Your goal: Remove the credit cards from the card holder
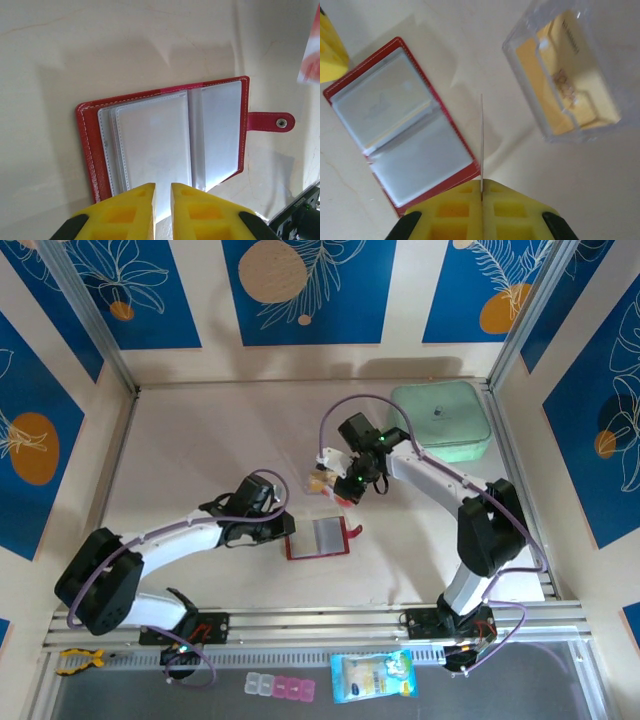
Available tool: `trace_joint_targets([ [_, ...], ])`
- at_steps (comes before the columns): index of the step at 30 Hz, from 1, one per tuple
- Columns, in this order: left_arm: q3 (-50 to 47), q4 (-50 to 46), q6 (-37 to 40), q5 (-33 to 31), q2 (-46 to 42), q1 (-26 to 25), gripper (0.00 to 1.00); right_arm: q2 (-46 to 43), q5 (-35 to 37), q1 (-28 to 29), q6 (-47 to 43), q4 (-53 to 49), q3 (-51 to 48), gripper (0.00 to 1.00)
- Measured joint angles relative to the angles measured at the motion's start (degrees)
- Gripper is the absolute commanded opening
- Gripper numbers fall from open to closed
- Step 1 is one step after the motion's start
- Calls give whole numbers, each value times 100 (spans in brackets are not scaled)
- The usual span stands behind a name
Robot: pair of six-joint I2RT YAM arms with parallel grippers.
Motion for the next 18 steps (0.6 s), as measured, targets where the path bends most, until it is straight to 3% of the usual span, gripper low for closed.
trace_joint_targets([
  [8, -129, -181, -2, -125, -304, 0, 17, 920, 127, -144, -1145, -535, 1314, 0],
  [18, -181, -260, -11, -256, -407, 39, 17, 1799, 85, -345, -1836, -1093, 2826, 0],
])
